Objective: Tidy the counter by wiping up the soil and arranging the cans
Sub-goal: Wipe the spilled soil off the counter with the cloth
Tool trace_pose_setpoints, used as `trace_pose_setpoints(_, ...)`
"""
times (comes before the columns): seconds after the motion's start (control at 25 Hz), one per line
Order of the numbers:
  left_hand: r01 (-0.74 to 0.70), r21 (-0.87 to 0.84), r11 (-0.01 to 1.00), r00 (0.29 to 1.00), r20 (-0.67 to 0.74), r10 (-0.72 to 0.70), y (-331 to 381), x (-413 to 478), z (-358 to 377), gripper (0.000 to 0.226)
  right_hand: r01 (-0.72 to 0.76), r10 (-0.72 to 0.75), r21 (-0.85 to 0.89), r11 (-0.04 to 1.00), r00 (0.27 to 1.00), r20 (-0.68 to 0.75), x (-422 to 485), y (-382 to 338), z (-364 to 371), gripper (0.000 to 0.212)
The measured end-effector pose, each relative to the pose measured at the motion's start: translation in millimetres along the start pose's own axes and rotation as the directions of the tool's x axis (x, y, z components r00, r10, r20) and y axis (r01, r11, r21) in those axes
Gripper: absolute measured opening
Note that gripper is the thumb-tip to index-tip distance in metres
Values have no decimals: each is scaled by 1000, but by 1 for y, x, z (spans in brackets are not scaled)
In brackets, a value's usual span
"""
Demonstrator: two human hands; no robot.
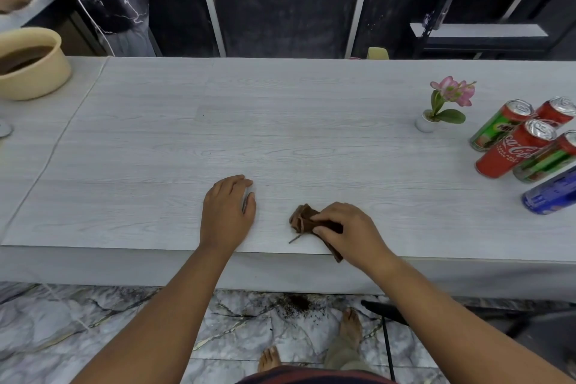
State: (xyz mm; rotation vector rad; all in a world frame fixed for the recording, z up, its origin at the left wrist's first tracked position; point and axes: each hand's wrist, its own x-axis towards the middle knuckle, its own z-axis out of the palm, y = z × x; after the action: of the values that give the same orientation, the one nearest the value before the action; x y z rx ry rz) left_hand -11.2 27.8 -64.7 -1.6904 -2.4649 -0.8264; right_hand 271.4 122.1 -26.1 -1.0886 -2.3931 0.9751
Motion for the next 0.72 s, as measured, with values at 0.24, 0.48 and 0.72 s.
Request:
trace_pose_setpoints(0.24,3,5,1000,1000,8,-3,1,0,-1,34,-58,26,141,988,975,220,-38,-17,1,20)
trace_pose_setpoints(0.48,1,9,1000,1000,8,-1,0,1,0,33,-131,167,272,953,979,-114,28,-15,-38,20)
trace_pose_setpoints(0.72,-7,-8,1000,1000,-13,7,-2,1,2,36,-164,160,-31,986,982,-100,53,6,-25,27)
